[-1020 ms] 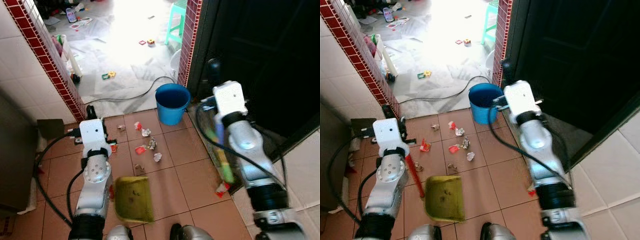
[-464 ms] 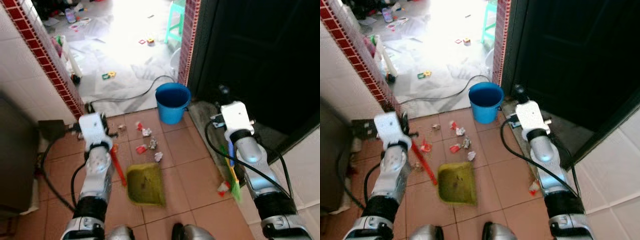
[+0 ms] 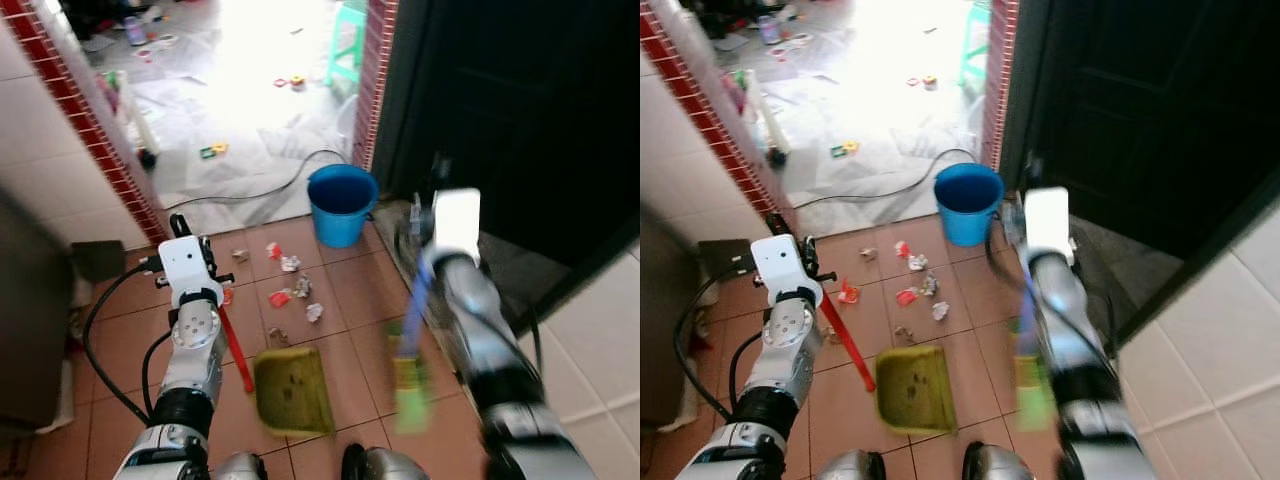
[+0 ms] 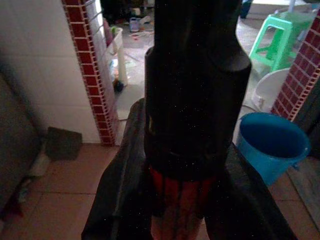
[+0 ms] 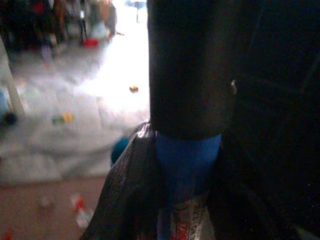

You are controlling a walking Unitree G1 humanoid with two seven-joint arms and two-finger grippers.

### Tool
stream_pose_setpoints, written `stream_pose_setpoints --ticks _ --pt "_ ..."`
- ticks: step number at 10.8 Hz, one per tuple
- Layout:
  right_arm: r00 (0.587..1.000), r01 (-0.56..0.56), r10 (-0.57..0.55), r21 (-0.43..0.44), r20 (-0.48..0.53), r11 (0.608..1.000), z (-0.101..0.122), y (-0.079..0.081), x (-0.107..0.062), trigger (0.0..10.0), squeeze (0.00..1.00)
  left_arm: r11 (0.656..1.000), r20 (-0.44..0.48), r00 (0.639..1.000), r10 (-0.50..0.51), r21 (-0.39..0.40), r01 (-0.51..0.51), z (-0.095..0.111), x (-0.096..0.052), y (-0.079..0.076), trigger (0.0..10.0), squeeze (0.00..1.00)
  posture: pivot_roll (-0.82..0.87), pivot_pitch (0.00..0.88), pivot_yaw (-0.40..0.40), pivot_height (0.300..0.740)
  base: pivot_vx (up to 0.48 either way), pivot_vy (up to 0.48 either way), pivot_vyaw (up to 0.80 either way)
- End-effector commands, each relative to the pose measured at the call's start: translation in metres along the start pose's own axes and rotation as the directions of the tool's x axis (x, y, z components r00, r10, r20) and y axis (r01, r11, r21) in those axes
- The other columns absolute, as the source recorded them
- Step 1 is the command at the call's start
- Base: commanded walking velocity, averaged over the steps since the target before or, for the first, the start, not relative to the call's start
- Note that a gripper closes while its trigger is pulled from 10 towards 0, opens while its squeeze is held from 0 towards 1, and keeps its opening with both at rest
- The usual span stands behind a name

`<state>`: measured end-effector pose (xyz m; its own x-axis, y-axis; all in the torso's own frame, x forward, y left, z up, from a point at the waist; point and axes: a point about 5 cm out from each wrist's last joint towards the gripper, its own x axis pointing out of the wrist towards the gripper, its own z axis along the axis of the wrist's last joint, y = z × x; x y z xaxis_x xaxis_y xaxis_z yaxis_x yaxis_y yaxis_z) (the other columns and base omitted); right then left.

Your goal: Sweep floor

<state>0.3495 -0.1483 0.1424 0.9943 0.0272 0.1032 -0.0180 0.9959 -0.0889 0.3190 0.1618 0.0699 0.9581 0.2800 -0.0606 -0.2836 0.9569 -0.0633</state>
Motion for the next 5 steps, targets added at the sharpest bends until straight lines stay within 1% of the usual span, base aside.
stream_pose_setpoints --ticks 1,2,3,4,5 --pt "0.997 0.003 -0.01 0.085 0.072 0.996 0.021 0.003 0.009 10.0 0.0 1.0 0.047 0.999 -0.002 -0.016 0.003 0.009 0.004 -0.003 10.0 0.0 -0.13 0.13 0.025 0.74 0.0 0.0 0.0" --pt "0.995 0.011 -0.026 0.155 0.094 0.988 0.03 0.006 0.013 10.0 0.0 1.0 0.045 0.999 -0.006 -0.017 0.007 0.009 0.003 -0.005 10.0 0.0 -0.14 0.128 0.024 0.74 0.0 0.0 0.0" --pt "0.994 -0.001 -0.021 0.204 0.105 0.979 0.039 0.01 0.016 10.0 0.0 1.0 0.047 0.999 -0.008 -0.021 0.009 0.008 0.004 -0.006 10.0 0.0 -0.14 0.121 0.015 0.74 0.0 0.0 0.0" --pt "0.991 -0.044 0.017 0.207 0.135 0.977 0.048 0.012 0.016 10.0 0.0 1.0 0.05 0.999 -0.005 -0.023 0.007 0.008 0.005 -0.007 10.0 0.0 -0.14 0.117 0.008 0.74 0.0 0.0 0.0" --pt "0.987 -0.059 0.036 0.148 0.153 0.987 0.051 0.006 0.015 10.0 0.0 1.0 0.051 0.999 -0.002 -0.022 0.003 0.008 0.005 -0.008 10.0 0.0 -0.14 0.112 0.002 0.74 0.0 0.0 0.0"
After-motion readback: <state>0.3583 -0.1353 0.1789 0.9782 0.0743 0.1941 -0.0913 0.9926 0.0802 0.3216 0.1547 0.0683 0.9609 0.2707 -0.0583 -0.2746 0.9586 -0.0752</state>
